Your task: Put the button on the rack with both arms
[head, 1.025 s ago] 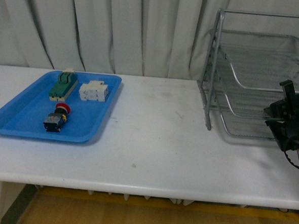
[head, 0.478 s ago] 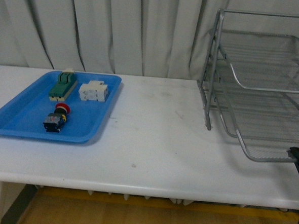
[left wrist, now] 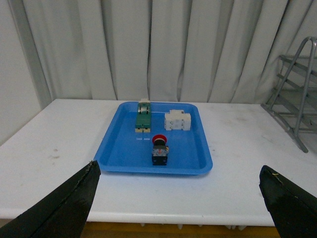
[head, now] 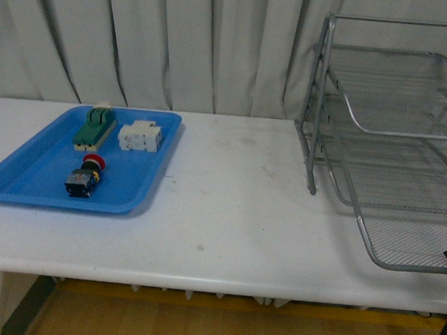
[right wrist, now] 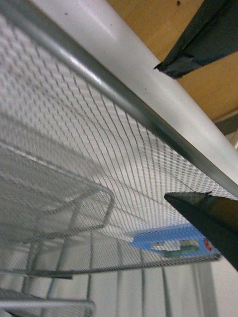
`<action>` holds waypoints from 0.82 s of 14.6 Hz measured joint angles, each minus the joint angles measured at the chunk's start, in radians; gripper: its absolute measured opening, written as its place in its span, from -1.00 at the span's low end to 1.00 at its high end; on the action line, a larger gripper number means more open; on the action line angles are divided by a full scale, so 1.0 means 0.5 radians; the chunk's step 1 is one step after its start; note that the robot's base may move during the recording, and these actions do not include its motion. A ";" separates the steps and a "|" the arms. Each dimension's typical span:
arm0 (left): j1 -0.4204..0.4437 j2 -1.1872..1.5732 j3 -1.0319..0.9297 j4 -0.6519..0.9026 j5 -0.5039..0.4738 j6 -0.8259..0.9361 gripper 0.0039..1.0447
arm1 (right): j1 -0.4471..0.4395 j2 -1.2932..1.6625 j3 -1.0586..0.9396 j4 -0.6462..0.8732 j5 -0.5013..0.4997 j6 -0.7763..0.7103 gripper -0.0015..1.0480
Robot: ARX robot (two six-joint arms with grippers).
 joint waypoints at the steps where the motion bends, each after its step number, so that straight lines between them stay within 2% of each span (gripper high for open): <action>1: 0.000 0.000 0.000 0.000 0.000 0.000 0.87 | 0.008 -0.115 -0.069 0.001 0.012 -0.179 0.52; 2: 0.000 0.001 0.000 0.000 0.000 0.000 0.87 | 0.008 -0.272 -0.168 0.004 0.011 -0.296 0.77; 3: 0.000 0.000 0.000 -0.001 0.000 0.000 0.87 | -0.006 -0.455 -0.275 -0.103 -0.013 -0.365 0.91; 5: 0.000 0.001 0.000 0.000 0.000 0.000 0.87 | 0.002 -1.171 -0.568 -0.775 0.078 -0.611 0.87; 6: 0.000 0.001 0.000 -0.002 -0.001 0.000 0.87 | 0.050 -1.408 -0.694 -0.616 0.221 -0.883 0.77; 7: -0.005 0.000 0.000 0.006 0.007 0.001 0.87 | 0.061 -1.442 -0.707 -0.224 0.302 -1.287 0.53; 8: -0.002 0.001 0.000 -0.008 0.000 0.000 0.87 | 0.062 -1.588 -0.707 -0.098 0.303 -1.658 0.28; 10: 0.000 0.000 0.000 0.000 -0.001 0.000 0.87 | 0.062 -2.086 -0.707 -0.451 0.308 -2.050 -0.21; 12: 0.000 0.000 0.000 -0.002 -0.001 0.000 0.87 | 0.062 -2.471 -0.707 -0.842 0.308 -2.161 -0.69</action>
